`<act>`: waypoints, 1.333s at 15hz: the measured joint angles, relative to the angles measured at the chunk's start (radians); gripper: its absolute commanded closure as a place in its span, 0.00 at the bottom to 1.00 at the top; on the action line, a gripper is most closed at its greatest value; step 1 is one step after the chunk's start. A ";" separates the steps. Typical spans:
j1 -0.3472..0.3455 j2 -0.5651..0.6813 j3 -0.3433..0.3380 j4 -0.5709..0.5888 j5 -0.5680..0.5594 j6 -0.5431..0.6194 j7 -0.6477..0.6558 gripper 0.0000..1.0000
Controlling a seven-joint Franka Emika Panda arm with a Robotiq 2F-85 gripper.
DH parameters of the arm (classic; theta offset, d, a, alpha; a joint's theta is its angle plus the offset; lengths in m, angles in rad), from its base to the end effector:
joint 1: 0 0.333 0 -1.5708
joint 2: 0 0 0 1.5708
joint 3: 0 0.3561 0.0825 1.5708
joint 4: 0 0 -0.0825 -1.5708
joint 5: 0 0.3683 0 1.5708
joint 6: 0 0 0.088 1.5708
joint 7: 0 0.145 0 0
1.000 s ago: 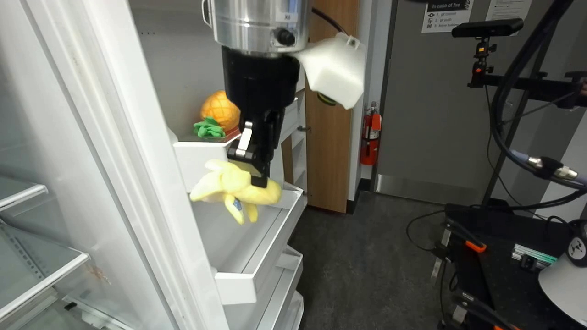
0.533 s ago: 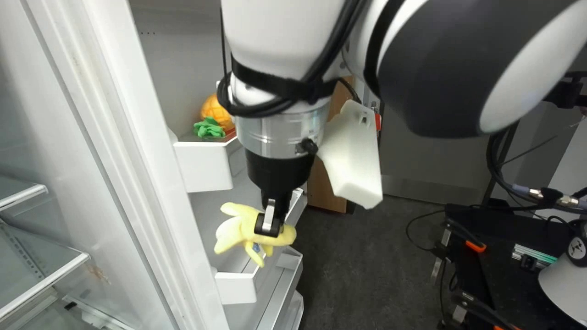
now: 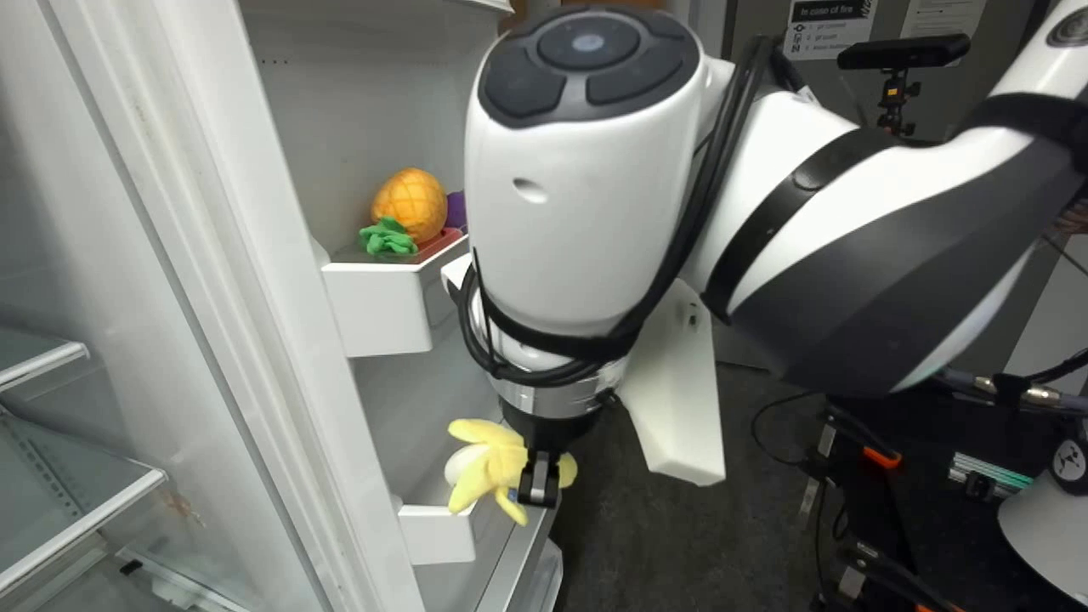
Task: Move the yellow object to the lower compartment.
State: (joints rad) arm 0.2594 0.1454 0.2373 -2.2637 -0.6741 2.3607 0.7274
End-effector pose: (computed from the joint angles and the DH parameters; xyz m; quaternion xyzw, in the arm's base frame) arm 0.4764 0.2295 0.3127 0.9688 0.1285 0.1075 0.1828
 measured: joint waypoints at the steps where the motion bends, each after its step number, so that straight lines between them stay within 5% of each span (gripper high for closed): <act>1: 0.000 0.012 -0.006 0.000 -0.009 0.001 0.013 0.99; 20: 0.000 0.164 -0.081 0.075 -0.084 0.016 0.153 0.95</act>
State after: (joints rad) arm 0.2597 0.3093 0.1567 -2.1883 -0.7585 2.3771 0.8801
